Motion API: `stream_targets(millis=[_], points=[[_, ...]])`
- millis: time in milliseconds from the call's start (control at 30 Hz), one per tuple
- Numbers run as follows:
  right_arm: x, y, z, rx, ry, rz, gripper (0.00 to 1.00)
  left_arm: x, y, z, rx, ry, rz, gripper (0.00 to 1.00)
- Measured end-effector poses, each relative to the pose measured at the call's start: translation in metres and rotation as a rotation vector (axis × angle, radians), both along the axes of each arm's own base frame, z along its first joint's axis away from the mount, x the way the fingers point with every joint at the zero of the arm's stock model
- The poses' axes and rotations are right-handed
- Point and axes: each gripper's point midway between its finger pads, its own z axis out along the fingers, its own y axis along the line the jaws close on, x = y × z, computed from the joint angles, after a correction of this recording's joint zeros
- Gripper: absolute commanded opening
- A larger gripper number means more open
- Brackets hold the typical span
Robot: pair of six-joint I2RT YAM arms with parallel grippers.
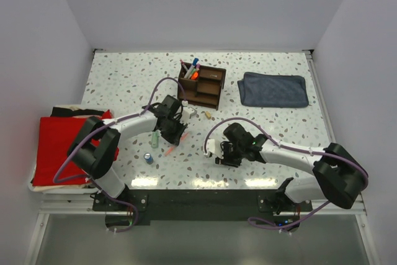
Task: Sort the stationery into containers
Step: Pick up the pen from the center of the board.
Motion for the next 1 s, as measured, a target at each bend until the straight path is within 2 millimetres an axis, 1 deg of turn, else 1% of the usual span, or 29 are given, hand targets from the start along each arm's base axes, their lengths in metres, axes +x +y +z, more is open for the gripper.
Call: stream_targets(millis=[67,133,167,267,333,433,533,600,867,1000], points=[[-0.002,0.002,0.0,0.009,0.009,0.012,0.18,0.0,0.0,0.0,0.0,0.0,0.0,0.0],[-0.003,0.003,0.0,0.014,0.014,0.02,0.18,0.0,0.0,0.0,-0.001,0.0,0.0,0.0],[-0.003,0.004,0.0,0.015,0.014,0.024,0.28,0.0,0.0,0.0,-0.001,0.0,0.0,0.0],[-0.003,0.004,0.0,0.018,0.008,0.031,0.41,0.0,0.0,0.0,-0.002,0.001,0.0,0.0],[-0.001,0.005,0.0,0.019,0.004,0.025,0.42,0.0,0.0,0.0,-0.004,0.001,0.0,0.0],[0.001,0.004,0.001,0.017,-0.006,0.017,0.42,0.0,0.0,0.0,-0.005,0.002,0.0,0.0],[0.001,0.004,0.001,0.016,-0.006,0.015,0.37,0.0,-0.001,0.0,-0.008,0.004,-0.001,0.0],[0.0,0.003,0.001,0.014,-0.003,0.015,0.36,0.0,-0.001,0.0,-0.01,0.006,-0.001,0.0],[-0.002,0.0,0.0,-0.003,0.006,0.021,0.37,-0.001,-0.002,0.001,-0.017,0.01,-0.003,0.0],[-0.002,-0.006,0.0,-0.028,0.013,0.012,0.38,-0.002,-0.002,0.0,-0.019,0.013,-0.004,0.0]])
